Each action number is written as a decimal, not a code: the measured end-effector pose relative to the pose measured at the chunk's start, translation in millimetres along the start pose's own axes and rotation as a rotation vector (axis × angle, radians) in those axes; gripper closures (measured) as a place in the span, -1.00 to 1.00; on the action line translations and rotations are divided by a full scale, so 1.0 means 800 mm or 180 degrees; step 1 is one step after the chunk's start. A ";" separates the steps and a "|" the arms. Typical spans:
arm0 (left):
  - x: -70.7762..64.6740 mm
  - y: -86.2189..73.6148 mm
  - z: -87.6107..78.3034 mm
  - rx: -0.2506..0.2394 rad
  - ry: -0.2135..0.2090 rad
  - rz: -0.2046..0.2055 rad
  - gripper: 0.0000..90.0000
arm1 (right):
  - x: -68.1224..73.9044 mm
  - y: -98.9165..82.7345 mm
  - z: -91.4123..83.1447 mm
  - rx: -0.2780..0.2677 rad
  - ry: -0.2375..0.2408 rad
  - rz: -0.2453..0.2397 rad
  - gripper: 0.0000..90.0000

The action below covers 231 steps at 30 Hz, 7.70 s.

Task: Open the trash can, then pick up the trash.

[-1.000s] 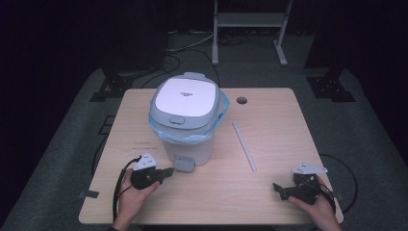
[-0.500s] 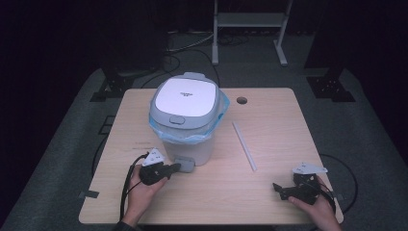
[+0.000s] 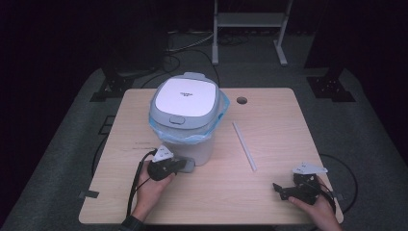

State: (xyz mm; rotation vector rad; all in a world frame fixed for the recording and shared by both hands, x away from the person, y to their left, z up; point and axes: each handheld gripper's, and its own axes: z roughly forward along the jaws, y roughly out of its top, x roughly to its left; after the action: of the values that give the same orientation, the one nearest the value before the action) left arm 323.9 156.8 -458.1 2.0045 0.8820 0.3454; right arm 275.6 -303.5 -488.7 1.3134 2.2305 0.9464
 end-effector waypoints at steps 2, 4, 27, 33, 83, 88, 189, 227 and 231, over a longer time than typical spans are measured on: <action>0.001 0.000 0.001 0.0001 0.0015 -0.0007 0.99 | 0.000 0.000 0.000 -0.0001 0.0000 0.0001 -0.98; 0.002 0.000 0.002 0.0009 0.0048 0.0003 0.99 | 0.000 0.000 0.000 -0.0001 0.0000 0.0001 -0.98; 0.003 -0.007 0.007 -0.0061 0.0124 -0.0099 0.99 | 0.000 0.000 0.000 -0.0001 0.0000 -0.0002 -0.98; 0.002 -0.008 0.007 -0.0068 0.0146 -0.0104 0.99 | 0.000 0.000 0.000 -0.0005 -0.0003 -0.0010 -0.98; -0.005 -0.020 0.018 0.0019 0.0298 0.0097 0.99 | 0.000 0.000 0.000 -0.0001 -0.0004 -0.0008 -0.98; -0.004 -0.020 0.018 0.0014 0.0286 0.0081 0.99 | 0.000 0.000 0.000 0.0000 -0.0006 -0.0004 -0.98; 0.000 -0.020 0.019 -0.0005 0.0226 -0.0062 0.99 | 0.030 0.111 0.075 -0.0137 0.0444 -0.0003 0.36; -0.001 -0.020 0.019 -0.0007 0.0237 -0.0054 0.99 | 0.016 0.107 0.075 0.0008 0.0288 0.0163 0.75; 0.000 -0.020 0.019 -0.0006 0.0231 -0.0058 0.99 | 0.012 0.106 0.067 -0.0016 0.0283 0.0188 0.75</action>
State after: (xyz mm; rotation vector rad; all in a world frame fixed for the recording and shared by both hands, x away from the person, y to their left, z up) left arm 324.6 152.8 -479.6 1.9915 0.9442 0.4109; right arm 356.4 -247.4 -465.6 1.3671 2.2646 1.0501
